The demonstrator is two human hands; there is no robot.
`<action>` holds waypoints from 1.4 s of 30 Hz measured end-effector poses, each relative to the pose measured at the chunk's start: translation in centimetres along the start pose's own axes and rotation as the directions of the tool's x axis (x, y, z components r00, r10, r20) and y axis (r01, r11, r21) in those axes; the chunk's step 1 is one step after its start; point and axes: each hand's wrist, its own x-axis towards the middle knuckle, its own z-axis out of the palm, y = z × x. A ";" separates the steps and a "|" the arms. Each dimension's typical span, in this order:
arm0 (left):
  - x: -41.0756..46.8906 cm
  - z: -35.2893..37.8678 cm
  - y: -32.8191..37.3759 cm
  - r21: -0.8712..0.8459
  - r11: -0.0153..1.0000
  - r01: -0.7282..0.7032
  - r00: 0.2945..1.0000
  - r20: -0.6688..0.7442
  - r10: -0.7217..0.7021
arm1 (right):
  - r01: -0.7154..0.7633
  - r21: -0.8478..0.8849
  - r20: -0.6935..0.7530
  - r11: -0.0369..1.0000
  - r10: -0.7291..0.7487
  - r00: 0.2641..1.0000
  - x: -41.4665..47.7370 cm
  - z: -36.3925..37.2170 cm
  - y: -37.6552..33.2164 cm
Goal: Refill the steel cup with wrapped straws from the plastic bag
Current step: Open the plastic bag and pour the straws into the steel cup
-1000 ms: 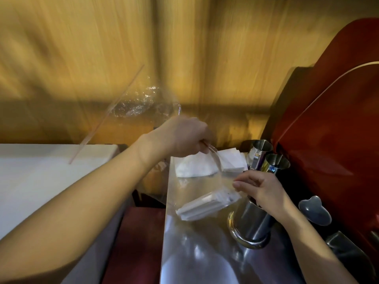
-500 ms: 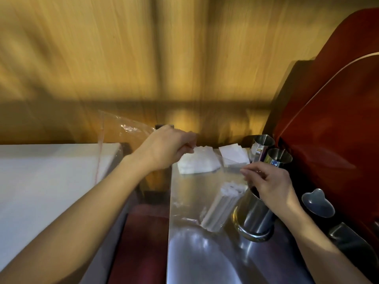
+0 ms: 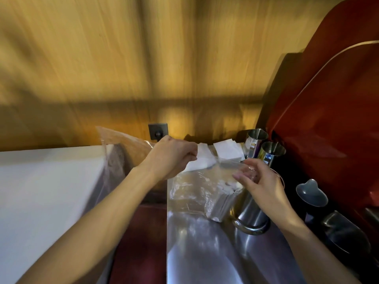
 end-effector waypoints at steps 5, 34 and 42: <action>0.0 -0.2 -0.8 -0.048 0.998 0.046 0.998 -0.030 -0.048 | 0.018 -0.113 -0.003 0.993 -0.018 1.000 -0.5 -0.6 0.8; -3.6 1.9 -5.0 -0.084 0.936 0.341 0.879 0.381 -0.286 | -0.006 -0.239 0.093 0.971 0.029 0.995 2.9 3.0 -2.3; -2.8 0.6 -4.5 -0.133 0.978 0.158 0.986 -0.029 -0.163 | -0.049 -0.171 -0.018 0.984 0.046 0.999 3.0 0.1 -0.6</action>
